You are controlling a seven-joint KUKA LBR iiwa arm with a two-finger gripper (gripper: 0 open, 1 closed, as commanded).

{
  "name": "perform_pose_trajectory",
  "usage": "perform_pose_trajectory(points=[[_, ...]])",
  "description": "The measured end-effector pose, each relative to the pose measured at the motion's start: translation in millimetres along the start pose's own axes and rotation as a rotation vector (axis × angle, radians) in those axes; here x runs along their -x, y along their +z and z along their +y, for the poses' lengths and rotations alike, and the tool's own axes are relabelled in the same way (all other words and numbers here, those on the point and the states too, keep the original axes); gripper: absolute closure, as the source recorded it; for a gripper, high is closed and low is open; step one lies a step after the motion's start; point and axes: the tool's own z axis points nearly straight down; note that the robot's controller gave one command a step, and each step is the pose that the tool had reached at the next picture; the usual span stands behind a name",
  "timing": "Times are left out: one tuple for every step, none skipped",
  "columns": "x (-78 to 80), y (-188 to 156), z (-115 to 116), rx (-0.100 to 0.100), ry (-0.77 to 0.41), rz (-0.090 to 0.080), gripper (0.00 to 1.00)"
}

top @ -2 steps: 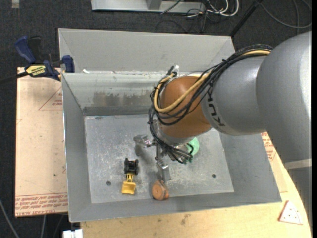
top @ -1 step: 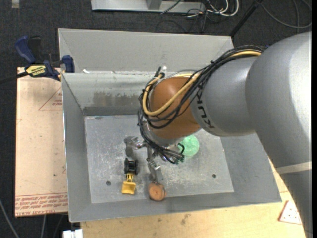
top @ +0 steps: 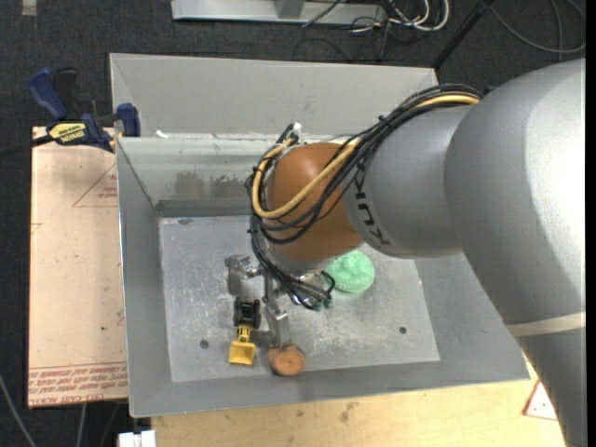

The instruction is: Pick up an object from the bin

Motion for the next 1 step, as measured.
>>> perform_pose_trajectory(points=[[6.7,7.5,29.7,0.002,-0.497,0.003,1.0]])
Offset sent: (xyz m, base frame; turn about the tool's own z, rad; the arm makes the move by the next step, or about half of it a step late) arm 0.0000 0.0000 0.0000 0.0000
